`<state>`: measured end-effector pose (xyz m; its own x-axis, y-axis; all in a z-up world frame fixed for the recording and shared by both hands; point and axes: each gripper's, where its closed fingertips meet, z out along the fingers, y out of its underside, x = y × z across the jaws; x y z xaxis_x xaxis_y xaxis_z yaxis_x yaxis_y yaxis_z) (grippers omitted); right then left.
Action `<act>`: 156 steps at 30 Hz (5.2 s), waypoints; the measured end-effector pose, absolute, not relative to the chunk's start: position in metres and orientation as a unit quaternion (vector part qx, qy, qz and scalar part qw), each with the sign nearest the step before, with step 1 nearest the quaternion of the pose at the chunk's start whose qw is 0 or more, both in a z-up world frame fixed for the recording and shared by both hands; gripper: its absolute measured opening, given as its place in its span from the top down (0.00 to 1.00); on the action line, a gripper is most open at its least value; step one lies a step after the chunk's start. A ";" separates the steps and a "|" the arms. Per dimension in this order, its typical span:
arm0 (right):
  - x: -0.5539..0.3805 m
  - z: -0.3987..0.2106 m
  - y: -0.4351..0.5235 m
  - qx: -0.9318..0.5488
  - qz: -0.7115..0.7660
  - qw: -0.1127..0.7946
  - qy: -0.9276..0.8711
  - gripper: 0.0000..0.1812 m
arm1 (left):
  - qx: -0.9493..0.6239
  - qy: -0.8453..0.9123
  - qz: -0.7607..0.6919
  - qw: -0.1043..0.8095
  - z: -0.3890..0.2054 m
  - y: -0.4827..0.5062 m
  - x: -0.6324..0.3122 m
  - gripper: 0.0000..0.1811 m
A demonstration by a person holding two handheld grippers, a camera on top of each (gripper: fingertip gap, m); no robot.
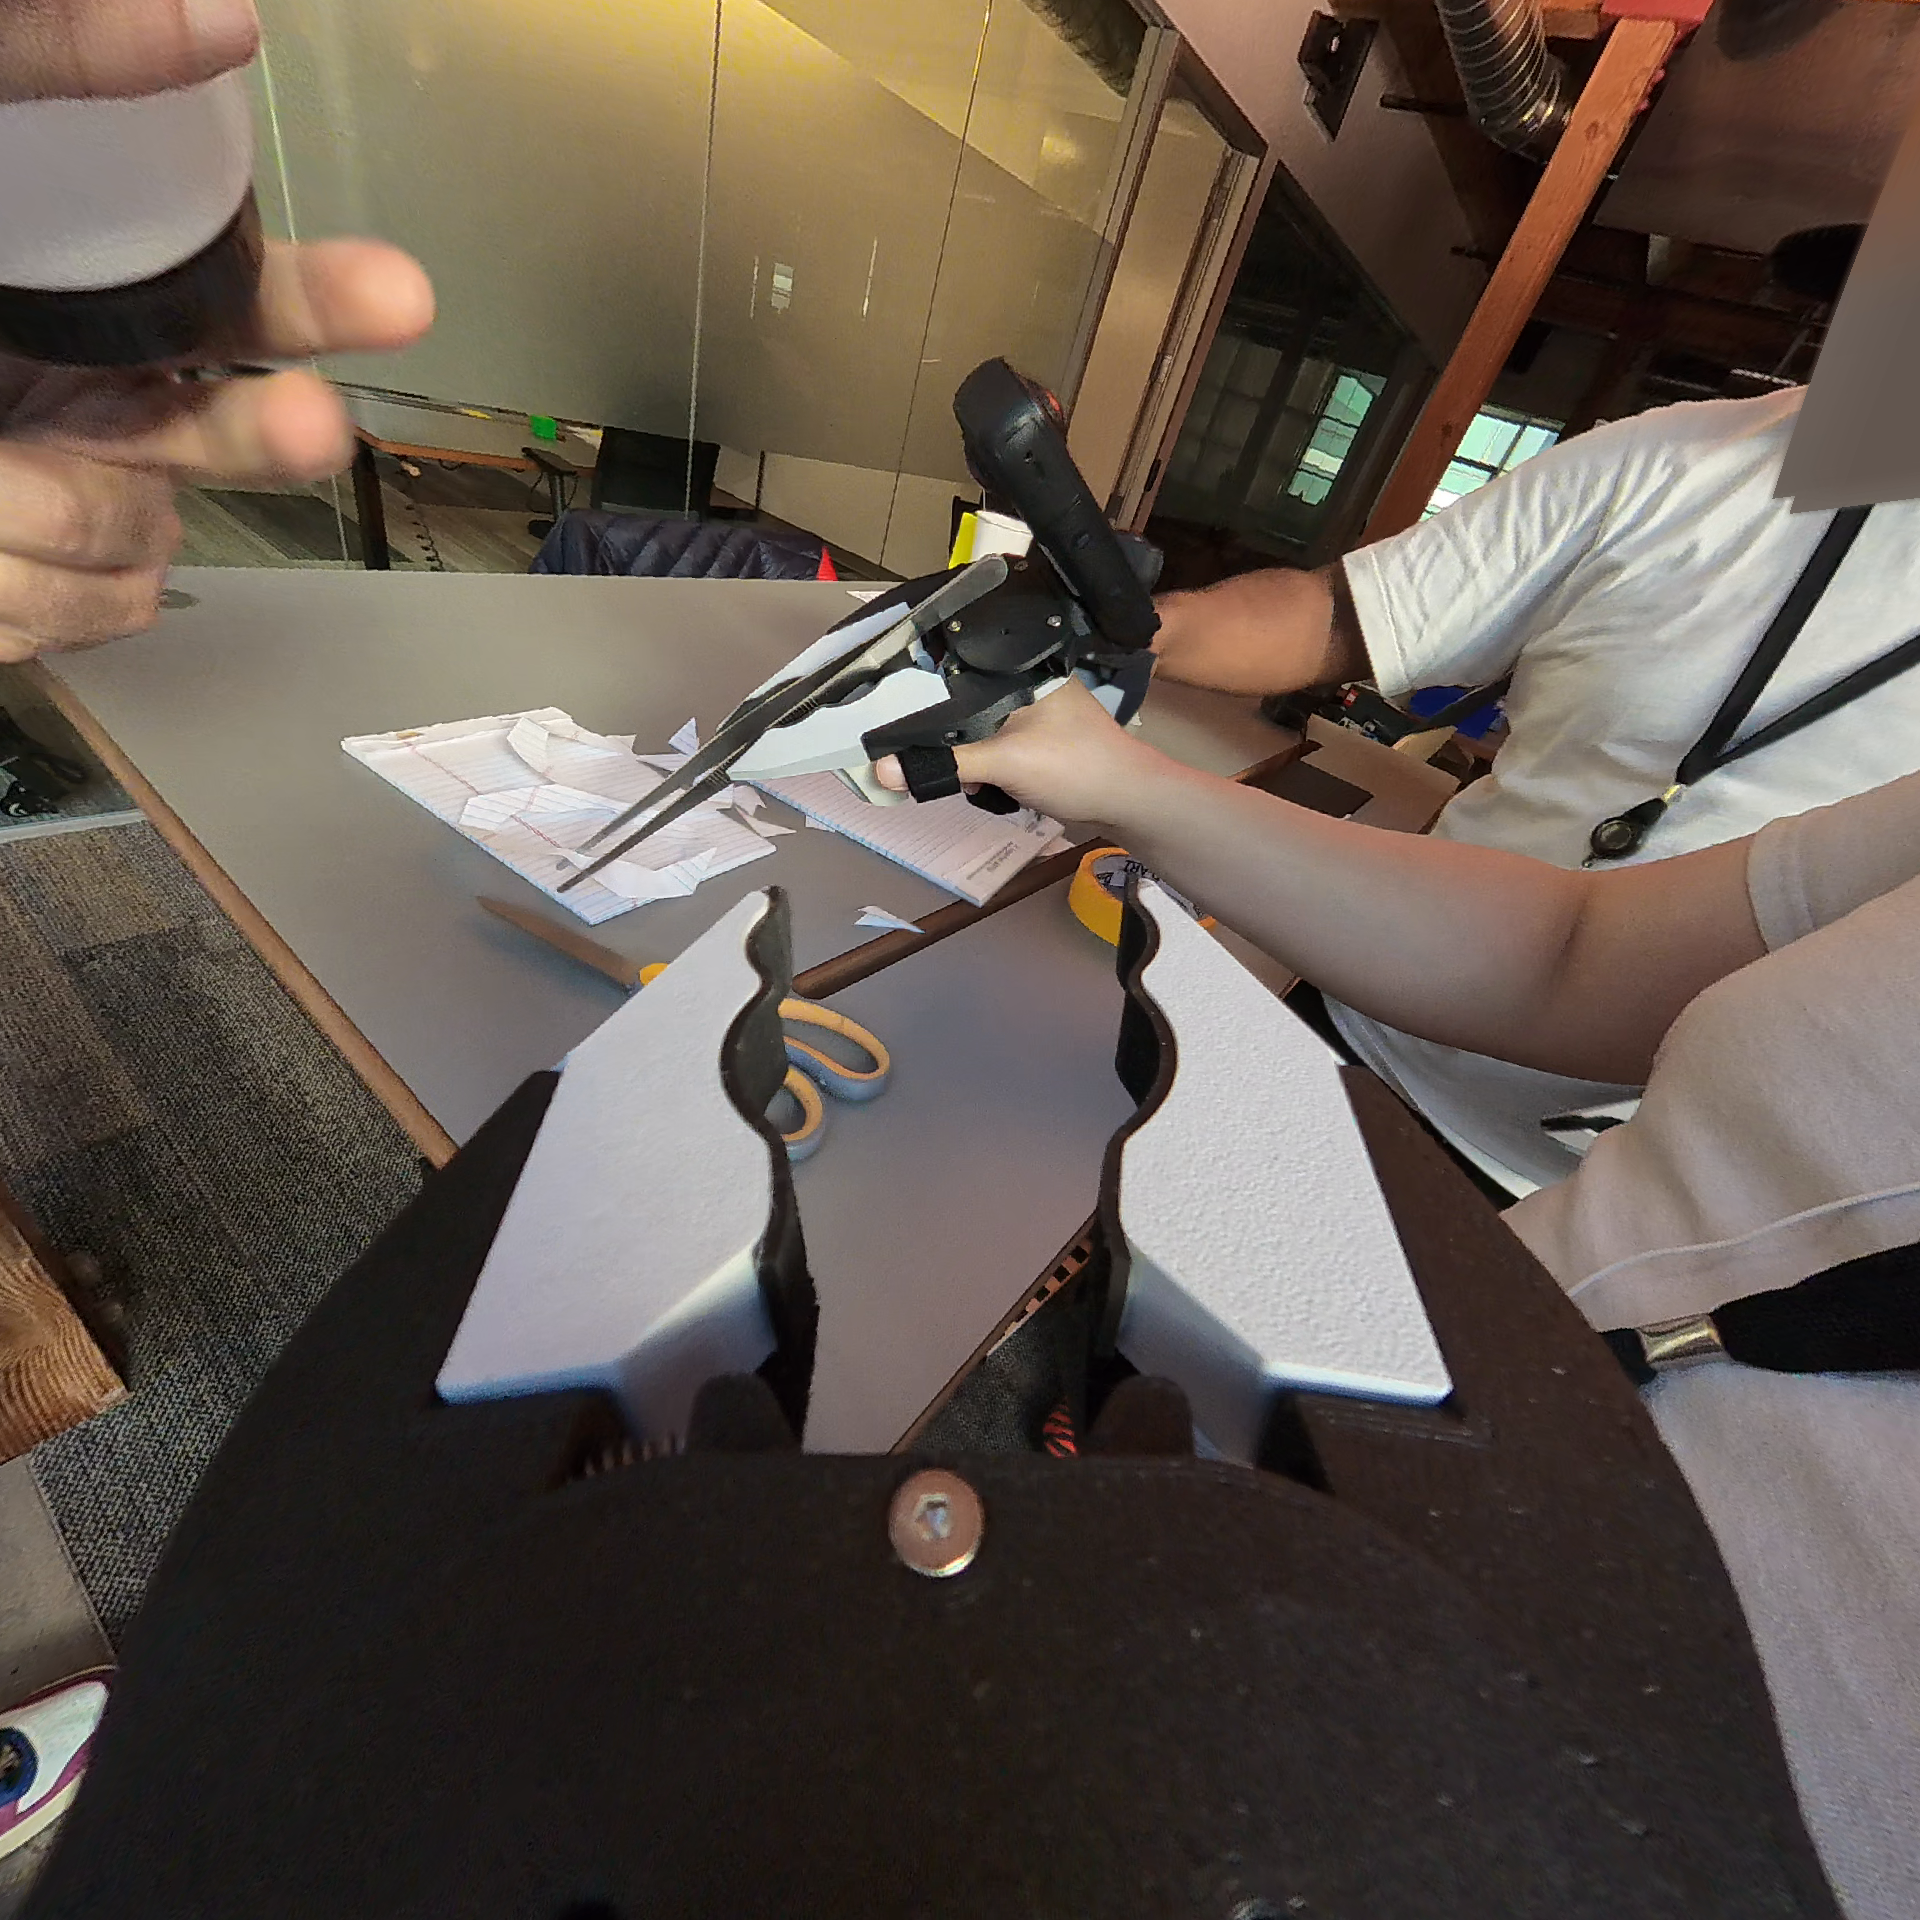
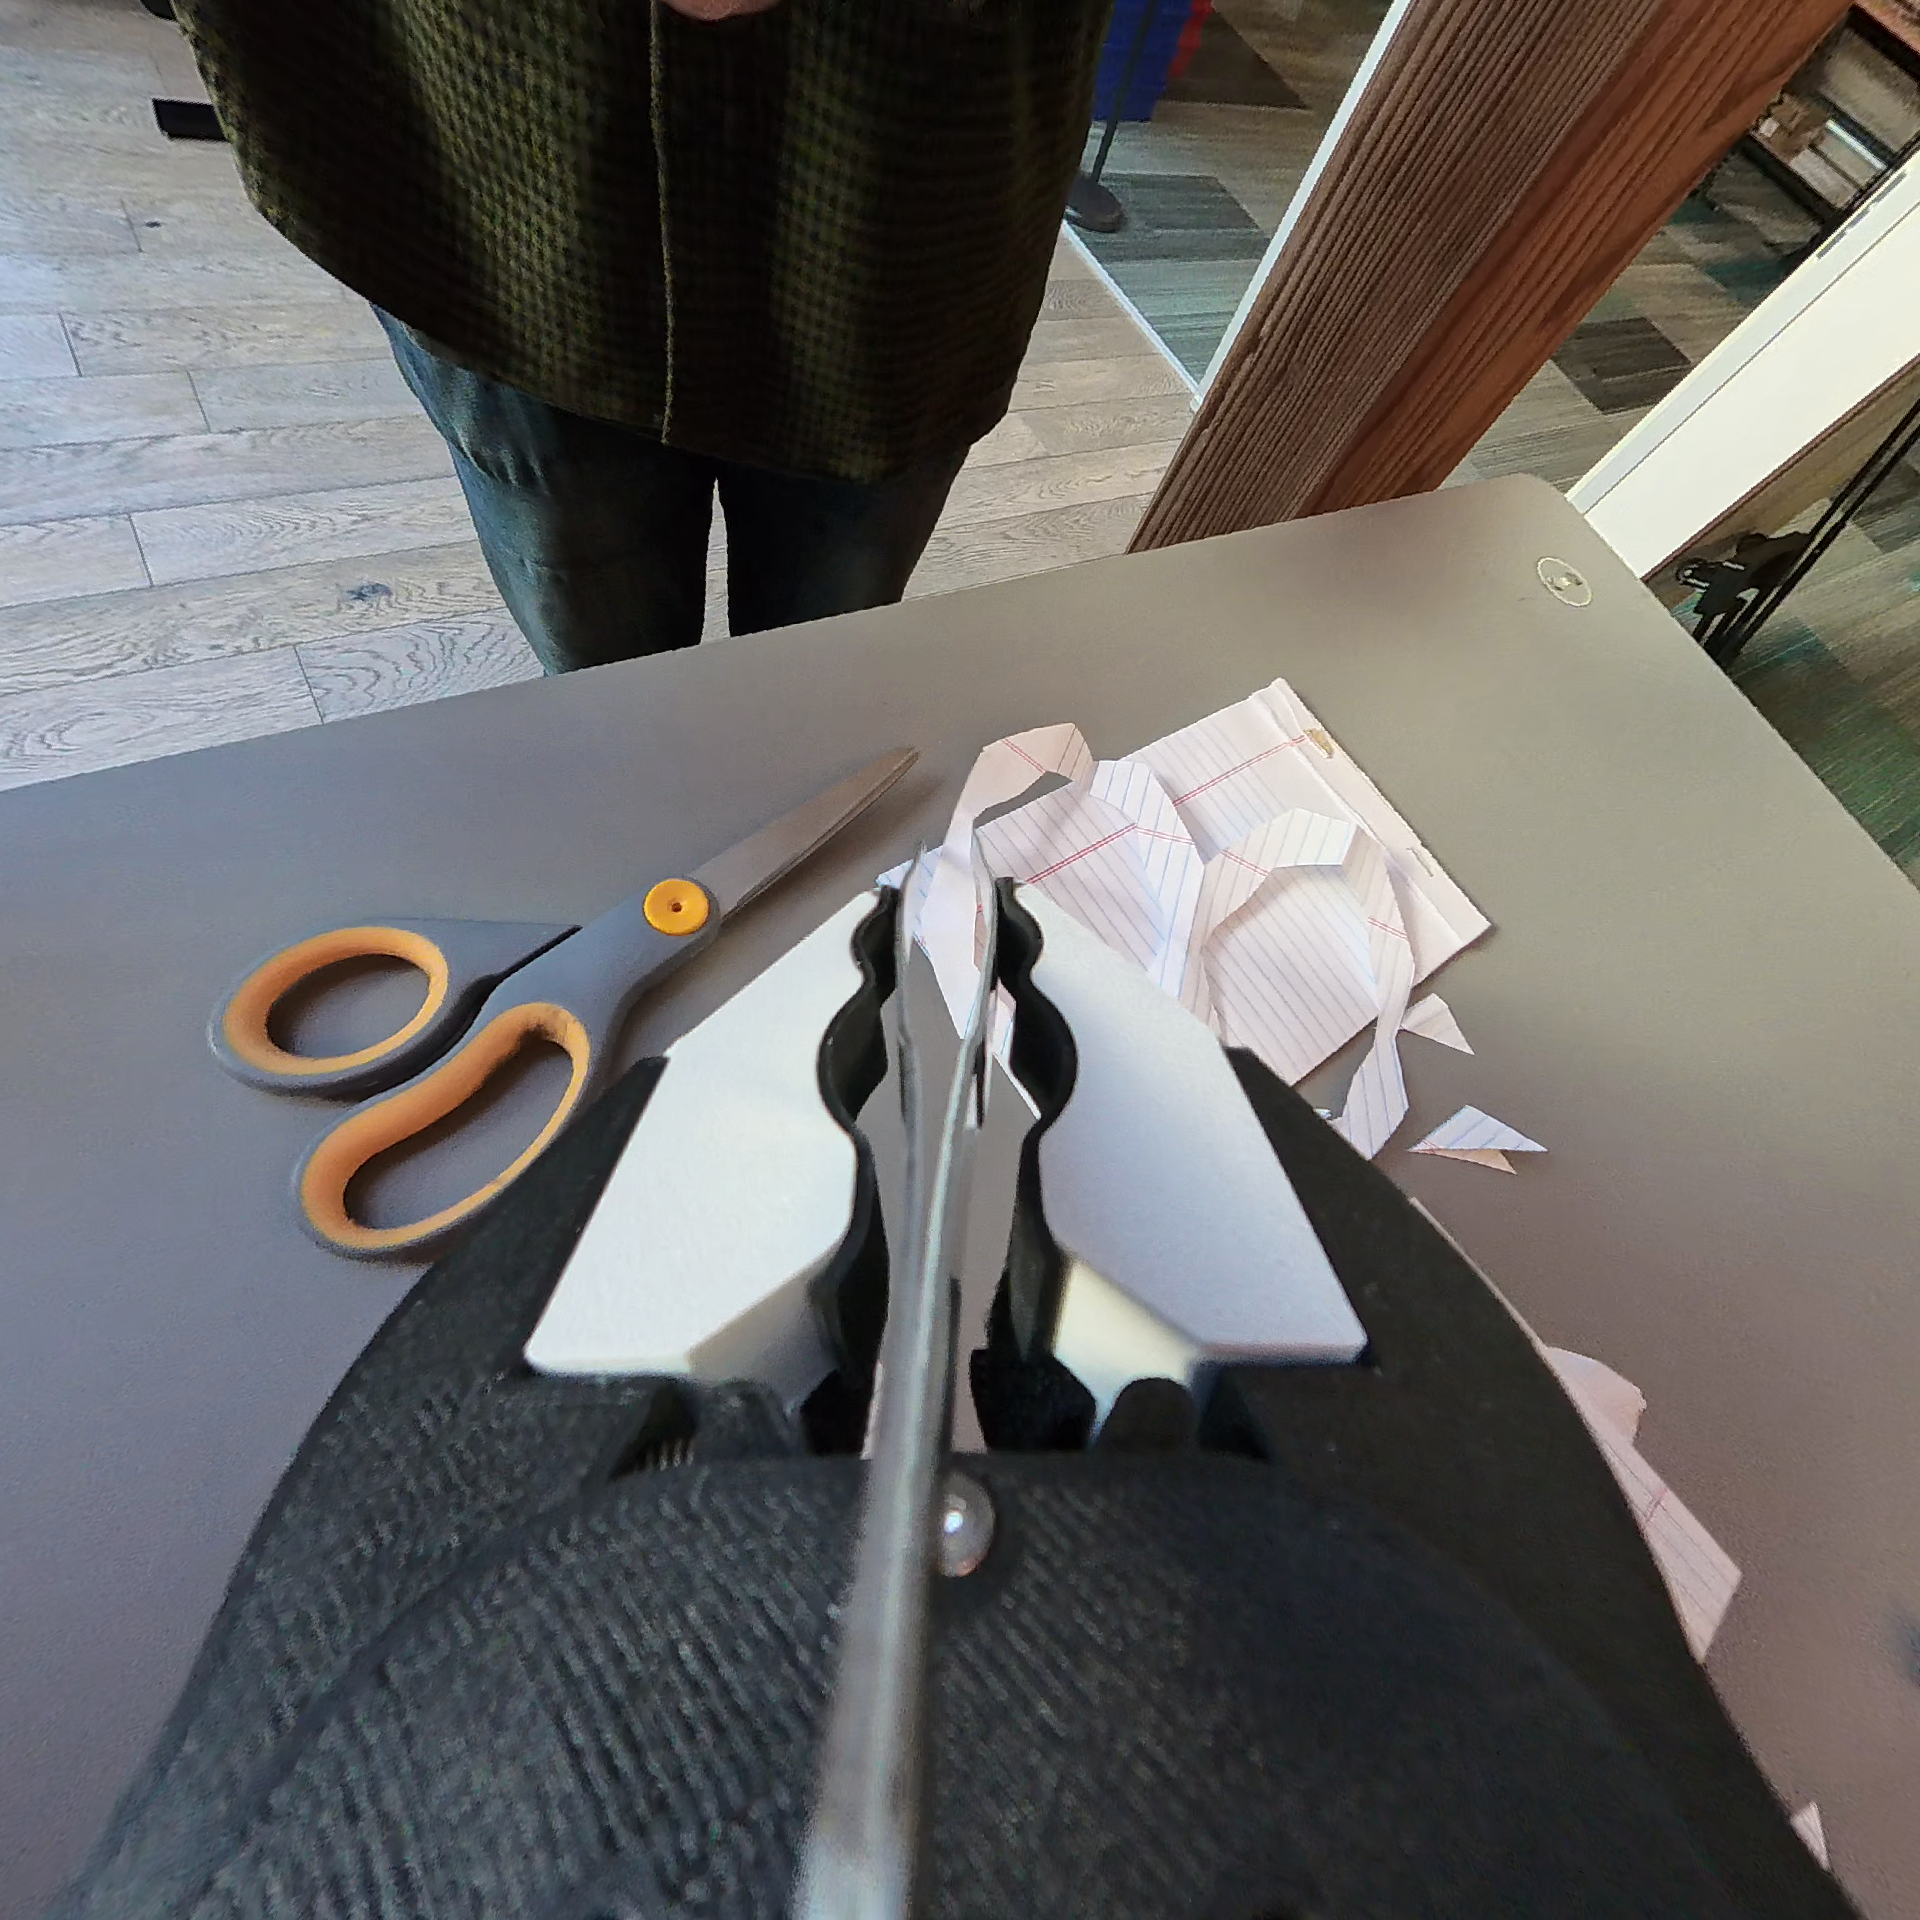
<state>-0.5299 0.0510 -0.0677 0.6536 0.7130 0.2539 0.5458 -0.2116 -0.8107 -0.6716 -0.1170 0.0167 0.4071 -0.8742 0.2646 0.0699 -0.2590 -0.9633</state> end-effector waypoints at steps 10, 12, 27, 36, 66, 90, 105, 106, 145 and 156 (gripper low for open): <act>-0.530 -0.048 0.040 -0.761 0.124 0.510 -0.382 0.93 | -0.650 0.307 -0.445 0.535 0.022 -0.115 -0.679 0.66; -0.528 -0.039 0.035 -0.756 0.125 0.519 -0.380 0.93 | -0.650 0.304 -0.448 0.533 0.020 -0.116 -0.680 0.66; -0.502 0.000 0.004 -0.746 0.106 0.544 -0.368 0.93 | -0.639 0.321 -0.470 0.518 0.020 -0.109 -0.663 0.66; -0.480 0.037 -0.021 -0.725 0.123 0.587 -0.338 0.93 | -0.642 0.326 -0.470 0.511 0.016 -0.109 -0.661 0.66; -0.403 0.109 -0.065 -0.683 0.106 0.676 -0.257 0.93 | -0.640 0.343 -0.477 0.496 0.013 -0.114 -0.638 0.66; -0.344 0.074 -0.134 -0.752 -0.174 0.585 -0.250 0.93 | -0.616 0.397 -0.508 0.453 0.011 -0.115 -0.603 0.66; -0.303 0.086 -0.164 -0.763 -0.293 0.529 -0.229 0.93 | -0.614 0.396 -0.512 0.451 0.010 -0.109 -0.602 0.66; -0.301 0.086 -0.166 -0.765 -0.296 0.524 -0.227 0.93 | -0.615 0.396 -0.512 0.451 0.009 -0.108 -0.602 0.66; -0.278 -0.024 -0.100 -0.860 -0.067 0.467 -0.194 0.90 | -0.632 0.390 -0.491 0.455 0.009 -0.107 -0.609 0.66; -0.270 -0.032 -0.111 -0.886 -0.069 0.439 -0.134 0.90 | -0.640 0.387 -0.486 0.452 0.003 -0.103 -0.648 0.66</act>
